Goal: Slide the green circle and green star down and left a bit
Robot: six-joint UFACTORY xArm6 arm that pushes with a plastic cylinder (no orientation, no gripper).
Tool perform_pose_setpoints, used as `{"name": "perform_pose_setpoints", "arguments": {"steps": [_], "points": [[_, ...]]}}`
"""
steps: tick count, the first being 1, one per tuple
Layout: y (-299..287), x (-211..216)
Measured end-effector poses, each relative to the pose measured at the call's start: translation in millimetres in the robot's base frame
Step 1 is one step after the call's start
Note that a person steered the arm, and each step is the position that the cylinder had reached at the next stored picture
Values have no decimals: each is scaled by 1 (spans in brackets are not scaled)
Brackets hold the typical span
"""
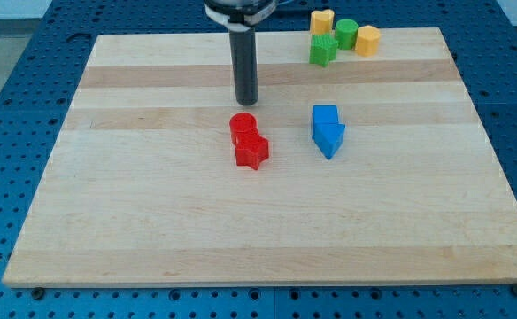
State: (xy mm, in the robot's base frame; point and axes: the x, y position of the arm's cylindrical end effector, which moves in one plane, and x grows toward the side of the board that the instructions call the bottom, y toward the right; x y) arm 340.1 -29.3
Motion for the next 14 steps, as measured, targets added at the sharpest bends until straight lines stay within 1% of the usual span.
{"name": "perform_pose_setpoints", "arguments": {"steps": [1,2,3,4,5,6,7,9,11,12,13,14], "points": [[33,-15],[88,-14],[168,-27],[263,-72],[306,-126],[302,-149],[298,-149],[261,-148],[178,-149],[152,-147],[146,-132],[144,-105]]}}
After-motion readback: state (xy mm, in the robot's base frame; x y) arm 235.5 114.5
